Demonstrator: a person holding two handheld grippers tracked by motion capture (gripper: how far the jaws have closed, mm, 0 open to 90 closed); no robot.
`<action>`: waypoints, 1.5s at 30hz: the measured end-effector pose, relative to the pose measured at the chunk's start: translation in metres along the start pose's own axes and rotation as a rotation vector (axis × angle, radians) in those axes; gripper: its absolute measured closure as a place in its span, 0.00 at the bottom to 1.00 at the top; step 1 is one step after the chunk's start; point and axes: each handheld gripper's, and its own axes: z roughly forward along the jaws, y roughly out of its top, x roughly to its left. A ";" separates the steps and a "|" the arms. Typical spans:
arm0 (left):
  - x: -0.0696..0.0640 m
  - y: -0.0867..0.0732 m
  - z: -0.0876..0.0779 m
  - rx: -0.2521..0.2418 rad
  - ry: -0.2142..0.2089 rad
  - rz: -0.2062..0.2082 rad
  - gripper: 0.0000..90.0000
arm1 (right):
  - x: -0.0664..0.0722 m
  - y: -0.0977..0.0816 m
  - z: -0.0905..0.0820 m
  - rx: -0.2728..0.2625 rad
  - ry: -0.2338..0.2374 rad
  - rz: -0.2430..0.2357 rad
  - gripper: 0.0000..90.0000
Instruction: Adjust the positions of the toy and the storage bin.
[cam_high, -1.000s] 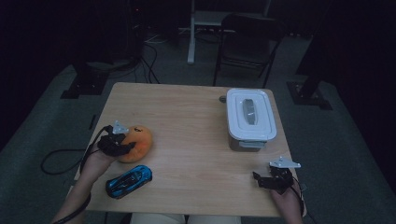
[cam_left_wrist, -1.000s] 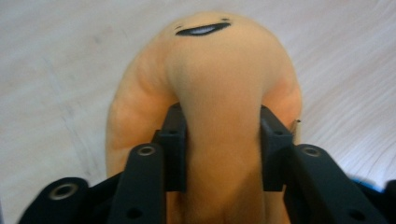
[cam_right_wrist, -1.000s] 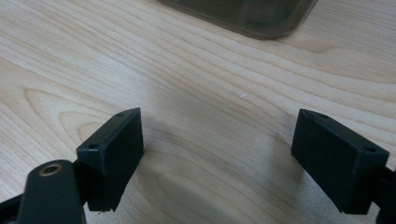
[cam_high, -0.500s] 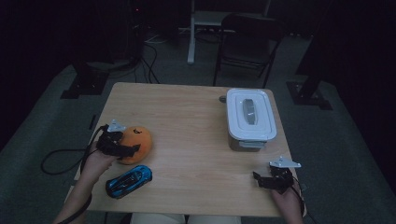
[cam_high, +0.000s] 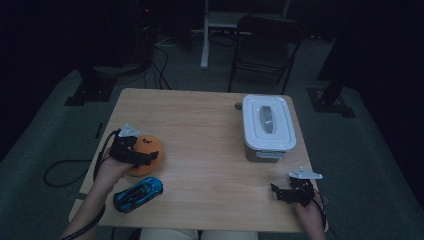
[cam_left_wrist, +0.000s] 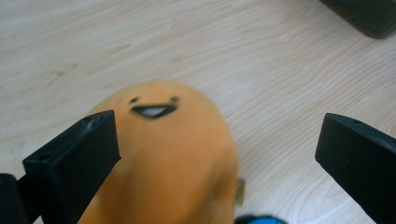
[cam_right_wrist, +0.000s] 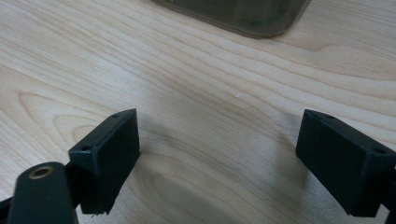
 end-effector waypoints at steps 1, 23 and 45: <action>0.000 0.000 0.000 0.000 0.000 0.000 0.00 | -0.001 0.000 0.000 -0.002 0.000 0.005 0.15; -0.066 0.040 0.084 -0.029 -0.120 0.098 0.01 | -0.040 0.011 -0.004 -0.049 -0.061 0.090 0.15; -0.105 0.077 0.161 -0.009 -0.149 0.167 0.00 | -0.084 0.040 0.016 -0.042 -0.129 0.131 0.15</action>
